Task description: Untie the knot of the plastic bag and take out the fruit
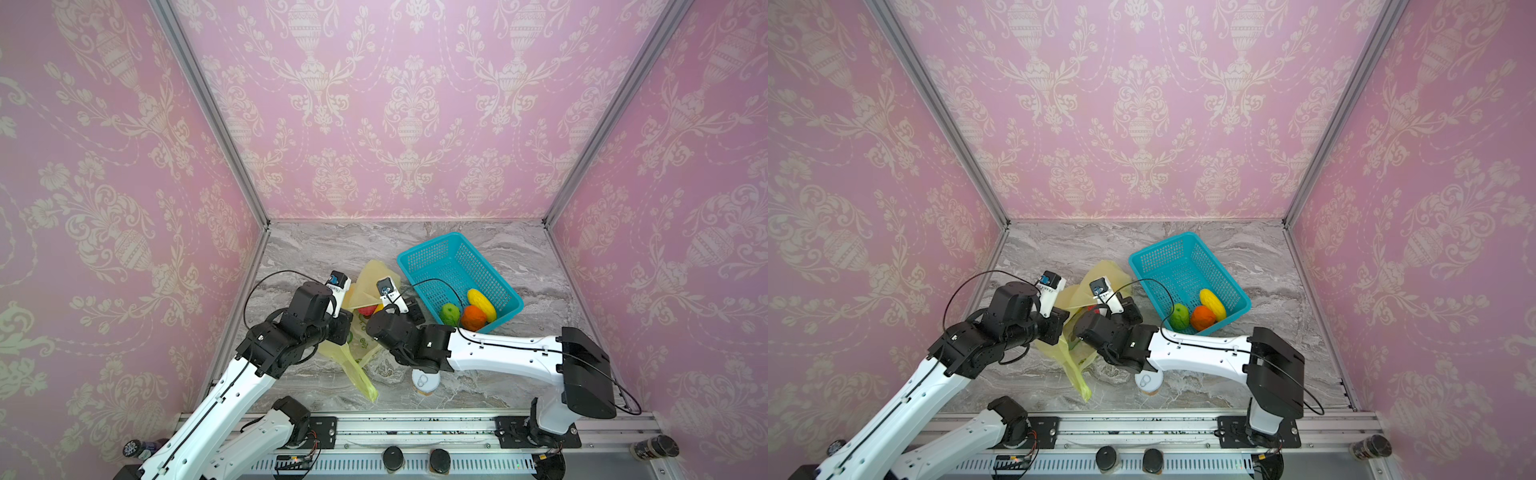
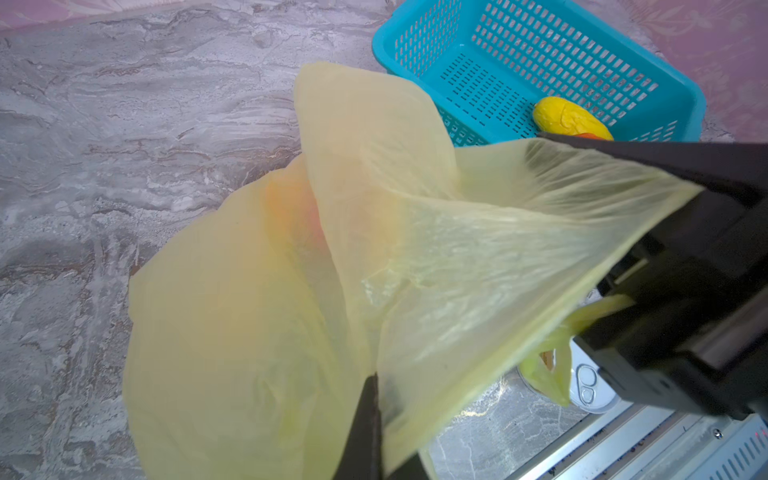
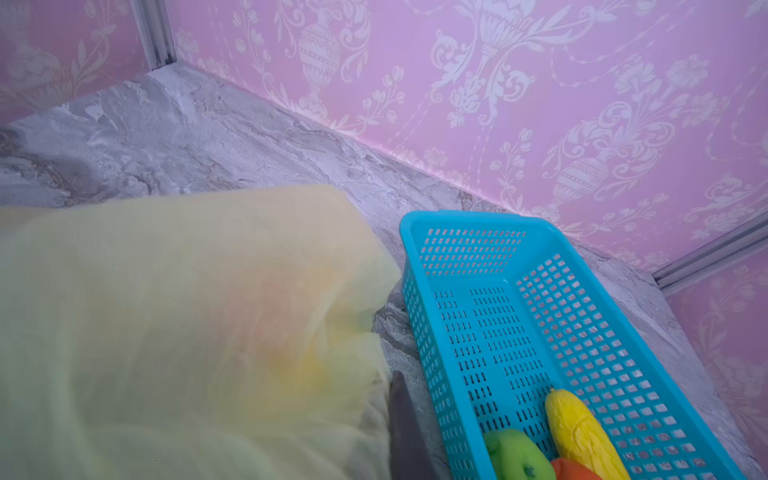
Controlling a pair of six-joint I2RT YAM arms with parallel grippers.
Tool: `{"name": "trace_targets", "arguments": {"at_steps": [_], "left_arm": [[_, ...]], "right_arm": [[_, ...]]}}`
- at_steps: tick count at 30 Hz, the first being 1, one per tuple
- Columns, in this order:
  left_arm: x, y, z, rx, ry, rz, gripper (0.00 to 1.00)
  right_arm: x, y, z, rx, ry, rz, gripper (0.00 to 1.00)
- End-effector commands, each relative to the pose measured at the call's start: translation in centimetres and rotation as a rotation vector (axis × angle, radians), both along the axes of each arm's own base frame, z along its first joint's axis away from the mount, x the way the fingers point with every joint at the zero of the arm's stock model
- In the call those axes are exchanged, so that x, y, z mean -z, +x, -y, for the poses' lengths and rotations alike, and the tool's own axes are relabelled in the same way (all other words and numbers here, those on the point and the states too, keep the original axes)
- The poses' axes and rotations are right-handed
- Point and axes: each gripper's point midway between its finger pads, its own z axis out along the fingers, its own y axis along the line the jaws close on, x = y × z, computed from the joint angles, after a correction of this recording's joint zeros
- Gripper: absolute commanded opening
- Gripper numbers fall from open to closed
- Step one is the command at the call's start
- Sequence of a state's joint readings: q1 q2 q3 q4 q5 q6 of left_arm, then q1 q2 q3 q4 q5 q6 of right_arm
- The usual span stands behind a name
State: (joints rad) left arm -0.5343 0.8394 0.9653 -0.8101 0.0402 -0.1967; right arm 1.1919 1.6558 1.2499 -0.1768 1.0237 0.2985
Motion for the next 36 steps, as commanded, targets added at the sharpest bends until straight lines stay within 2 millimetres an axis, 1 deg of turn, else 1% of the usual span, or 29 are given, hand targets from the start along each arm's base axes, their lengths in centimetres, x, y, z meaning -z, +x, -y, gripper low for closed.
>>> {"name": "trace_targets", "arguments": {"at_steps": [1,4,5,8,9,11,12,13,16,17,19,21,23,25,29,31,33,36], "left_arm": [[0.9,-0.3,-1.6,-0.055,0.051,-0.02,0.0],[0.6,-0.3,-1.7,-0.059,0.049,-0.01,0.0],[0.7,-0.2,-1.7,-0.06,0.05,-0.01,0.0],[0.9,-0.2,-1.7,-0.06,0.057,-0.021,0.0],[1.0,-0.2,-1.7,-0.059,0.058,-0.023,0.0],[1.0,-0.2,-1.6,-0.056,0.056,-0.023,0.0],[0.9,-0.2,-1.7,-0.058,0.056,-0.018,0.0],[0.8,-0.2,-1.7,-0.061,0.055,-0.016,0.0],[0.9,-0.2,-1.7,-0.06,0.055,-0.018,0.0],[1.0,-0.2,-1.7,-0.06,0.057,-0.022,0.0],[1.1,-0.1,-1.6,-0.058,0.06,-0.026,0.0],[1.1,-0.1,-1.6,-0.059,0.061,-0.027,0.0],[1.1,-0.1,-1.6,-0.057,0.059,-0.026,0.0],[0.9,-0.2,-1.7,-0.062,0.056,-0.02,0.0],[1.0,-0.1,-1.7,-0.061,0.058,-0.022,0.0],[1.1,-0.1,-1.6,-0.058,0.059,-0.027,0.0],[1.1,-0.1,-1.6,-0.056,0.058,-0.029,0.0],[0.9,-0.2,-1.6,-0.057,0.053,-0.019,0.0]], "right_arm": [[-1.6,1.7,5.3,0.174,-0.028,0.058,0.0],[-0.7,1.8,6.4,0.211,-0.021,0.032,0.0],[-0.4,1.7,6.6,0.217,-0.026,0.024,0.07],[0.6,1.2,7.4,0.24,-0.042,0.0,0.17],[0.7,1.1,7.8,0.247,-0.05,-0.002,0.22],[0.7,0.6,8.2,0.245,-0.061,0.01,0.39],[1.0,0.2,8.7,0.241,-0.082,0.016,0.48],[0.9,-0.1,9.0,0.235,-0.087,0.025,0.56],[-0.1,-1.1,9.0,0.179,-0.078,0.043,0.7],[-0.5,-1.6,8.9,0.152,-0.072,0.05,0.74],[-1.9,-3.1,8.1,0.06,-0.051,0.079,0.81],[-3.0,-4.4,7.5,-0.011,-0.028,0.107,0.87],[-4.1,-5.9,6.5,-0.104,0.007,0.126,0.88],[-4.7,-7.3,5.4,-0.198,0.042,0.133,0.9],[-5.1,-9.9,2.8,-0.353,0.044,0.128,0.85],[-5.3,-11.0,1.6,-0.402,0.012,0.132,0.79],[-5.3,-11.6,0.9,-0.429,-0.003,0.127,0.71],[-5.3,-12.3,0.2,-0.491,0.033,0.097,0.64]]}}
